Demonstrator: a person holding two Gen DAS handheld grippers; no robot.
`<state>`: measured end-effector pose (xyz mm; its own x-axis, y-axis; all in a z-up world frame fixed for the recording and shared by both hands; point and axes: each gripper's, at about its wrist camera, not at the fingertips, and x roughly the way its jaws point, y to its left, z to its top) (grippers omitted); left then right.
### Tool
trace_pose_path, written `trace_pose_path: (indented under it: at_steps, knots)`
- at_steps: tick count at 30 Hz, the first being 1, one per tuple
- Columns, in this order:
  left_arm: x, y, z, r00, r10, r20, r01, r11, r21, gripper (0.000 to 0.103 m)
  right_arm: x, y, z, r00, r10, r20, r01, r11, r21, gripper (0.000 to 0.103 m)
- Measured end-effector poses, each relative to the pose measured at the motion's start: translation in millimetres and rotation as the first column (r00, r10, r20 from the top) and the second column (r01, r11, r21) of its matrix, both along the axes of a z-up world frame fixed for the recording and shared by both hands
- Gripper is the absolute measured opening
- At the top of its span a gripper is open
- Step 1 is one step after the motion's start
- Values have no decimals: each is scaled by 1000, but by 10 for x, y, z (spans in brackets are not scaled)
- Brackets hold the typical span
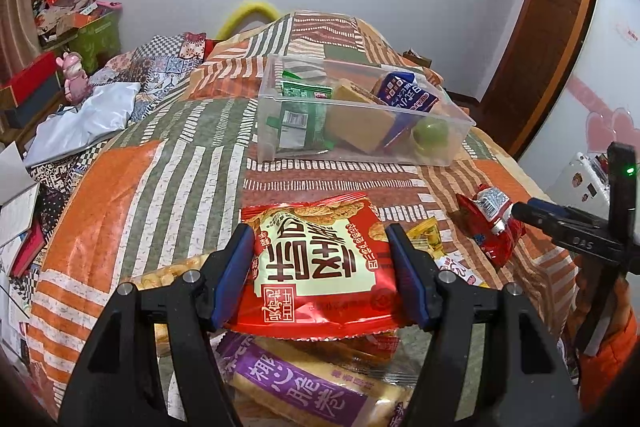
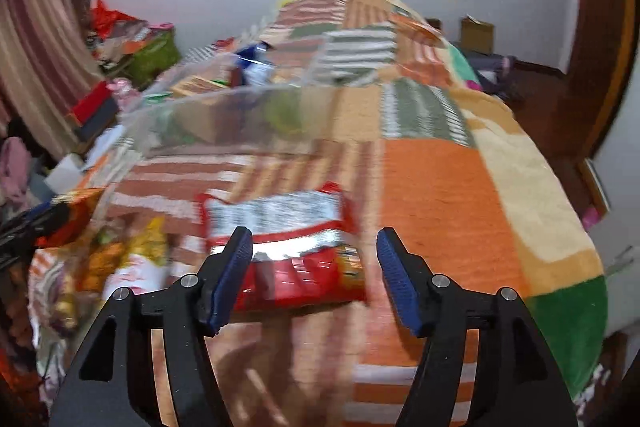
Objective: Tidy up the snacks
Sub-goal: 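Lift the red bag with the right tool while left tool holds its red bag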
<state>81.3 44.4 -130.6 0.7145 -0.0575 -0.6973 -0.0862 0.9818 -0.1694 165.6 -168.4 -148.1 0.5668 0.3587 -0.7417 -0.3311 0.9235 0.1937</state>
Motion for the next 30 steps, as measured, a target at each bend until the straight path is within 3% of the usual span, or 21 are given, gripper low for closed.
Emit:
trace_pose_path:
  at_steps: [5, 13, 19, 23, 30]
  knots:
    - [-9, -23, -1, 1000, -11, 1, 11, 1000, 2, 66, -47, 7, -115, 998, 35, -58, -32, 998, 54, 61]
    - [-37, -36, 8, 1000, -28, 8, 28, 1000, 0, 66, -346, 493, -102, 982, 181, -59, -178, 982, 55, 61]
    - [-41, -16, -12, 1000, -30, 3, 31, 999, -11, 66, -398, 655, -64, 972, 235, -4, -235, 970, -56, 61]
    - [-30, 3, -13, 1000, -27, 1, 27, 1000, -9, 66, -209, 640, -30, 970, 242, 21, -237, 961, -142, 78]
    - [38, 1, -70, 1000, -20, -23, 20, 1000, -5, 66, 96, 788, -70, 939, 343, 2, -331, 910, -250, 87]
